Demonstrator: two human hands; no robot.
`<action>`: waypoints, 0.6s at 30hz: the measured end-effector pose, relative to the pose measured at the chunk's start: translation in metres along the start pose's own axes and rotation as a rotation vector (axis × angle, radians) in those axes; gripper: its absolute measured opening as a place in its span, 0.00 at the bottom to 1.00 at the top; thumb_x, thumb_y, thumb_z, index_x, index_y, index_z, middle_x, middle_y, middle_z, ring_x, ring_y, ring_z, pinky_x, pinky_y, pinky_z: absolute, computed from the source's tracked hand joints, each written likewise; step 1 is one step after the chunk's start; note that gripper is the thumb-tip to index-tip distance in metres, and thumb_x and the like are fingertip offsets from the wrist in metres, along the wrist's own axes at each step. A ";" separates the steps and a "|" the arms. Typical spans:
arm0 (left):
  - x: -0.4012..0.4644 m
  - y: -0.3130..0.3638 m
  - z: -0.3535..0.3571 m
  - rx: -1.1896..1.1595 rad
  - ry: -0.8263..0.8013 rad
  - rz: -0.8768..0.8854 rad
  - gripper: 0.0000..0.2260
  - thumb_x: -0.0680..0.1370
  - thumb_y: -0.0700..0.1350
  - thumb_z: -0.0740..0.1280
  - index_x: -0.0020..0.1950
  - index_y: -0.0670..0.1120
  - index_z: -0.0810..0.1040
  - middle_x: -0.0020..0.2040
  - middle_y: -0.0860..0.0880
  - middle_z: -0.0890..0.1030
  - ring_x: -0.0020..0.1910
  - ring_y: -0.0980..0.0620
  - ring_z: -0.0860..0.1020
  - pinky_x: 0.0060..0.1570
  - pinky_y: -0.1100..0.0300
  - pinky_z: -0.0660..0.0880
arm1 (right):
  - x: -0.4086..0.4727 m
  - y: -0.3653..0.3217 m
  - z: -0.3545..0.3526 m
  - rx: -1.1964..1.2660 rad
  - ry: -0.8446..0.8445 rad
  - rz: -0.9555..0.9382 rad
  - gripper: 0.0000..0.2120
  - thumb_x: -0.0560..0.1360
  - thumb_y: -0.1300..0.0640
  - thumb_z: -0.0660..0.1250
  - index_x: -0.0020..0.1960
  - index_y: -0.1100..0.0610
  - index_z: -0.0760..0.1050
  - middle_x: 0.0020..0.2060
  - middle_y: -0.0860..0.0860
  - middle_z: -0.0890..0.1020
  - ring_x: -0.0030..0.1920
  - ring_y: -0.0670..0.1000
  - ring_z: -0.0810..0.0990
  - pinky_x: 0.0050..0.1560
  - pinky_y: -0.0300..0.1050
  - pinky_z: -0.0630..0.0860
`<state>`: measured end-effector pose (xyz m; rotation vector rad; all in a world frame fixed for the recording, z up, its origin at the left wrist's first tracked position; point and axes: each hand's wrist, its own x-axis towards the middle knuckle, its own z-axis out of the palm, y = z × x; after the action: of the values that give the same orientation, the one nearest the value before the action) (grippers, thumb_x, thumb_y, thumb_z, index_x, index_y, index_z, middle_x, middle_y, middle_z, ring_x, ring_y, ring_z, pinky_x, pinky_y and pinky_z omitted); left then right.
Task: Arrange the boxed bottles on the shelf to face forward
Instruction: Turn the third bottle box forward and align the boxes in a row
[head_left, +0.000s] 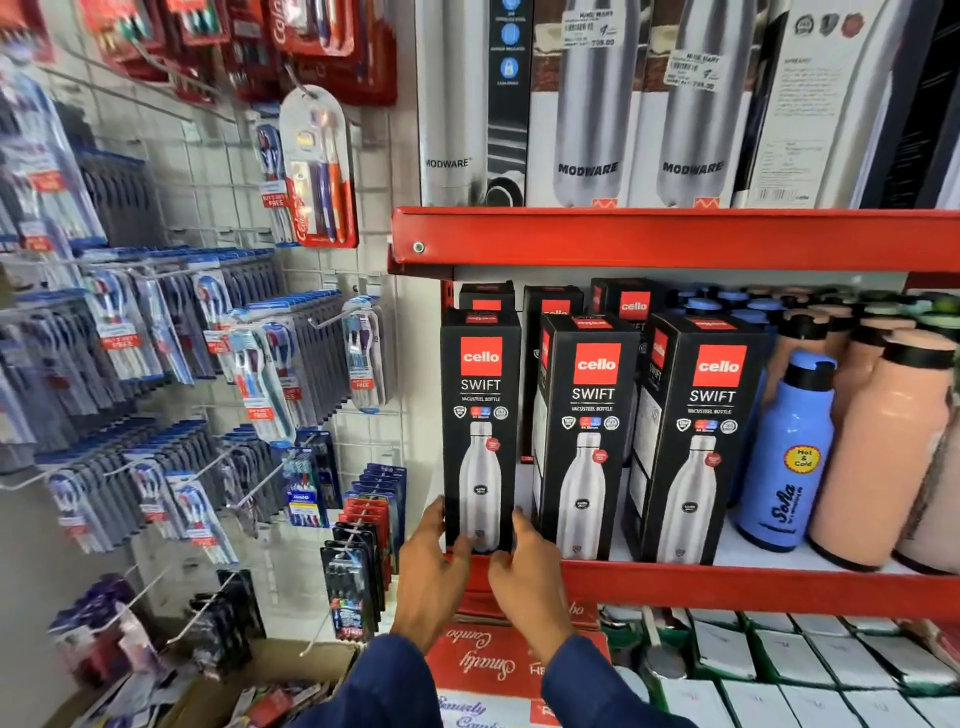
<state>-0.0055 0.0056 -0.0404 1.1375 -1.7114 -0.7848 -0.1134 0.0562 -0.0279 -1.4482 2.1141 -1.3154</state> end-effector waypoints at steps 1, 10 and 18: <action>0.000 0.000 -0.002 0.009 -0.005 0.003 0.22 0.78 0.37 0.67 0.73 0.43 0.71 0.60 0.51 0.81 0.63 0.50 0.79 0.59 0.64 0.71 | -0.001 -0.001 0.000 0.005 -0.002 0.000 0.27 0.75 0.64 0.61 0.73 0.59 0.63 0.49 0.59 0.84 0.44 0.51 0.83 0.44 0.37 0.76; -0.008 -0.008 -0.007 0.052 -0.011 0.003 0.25 0.79 0.41 0.67 0.76 0.43 0.67 0.62 0.45 0.83 0.49 0.62 0.77 0.54 0.69 0.73 | -0.008 0.000 -0.008 -0.001 -0.009 -0.033 0.23 0.76 0.65 0.62 0.71 0.58 0.67 0.55 0.55 0.83 0.39 0.41 0.76 0.34 0.23 0.71; -0.016 -0.001 -0.010 0.071 0.012 0.026 0.26 0.79 0.42 0.67 0.77 0.42 0.66 0.44 0.56 0.83 0.29 0.70 0.67 0.33 0.79 0.70 | -0.012 0.001 -0.012 0.022 -0.011 -0.033 0.22 0.76 0.64 0.63 0.69 0.60 0.69 0.59 0.56 0.81 0.52 0.48 0.81 0.48 0.30 0.73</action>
<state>0.0066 0.0197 -0.0427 1.1625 -1.7529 -0.7050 -0.1158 0.0723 -0.0249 -1.4843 2.0704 -1.3349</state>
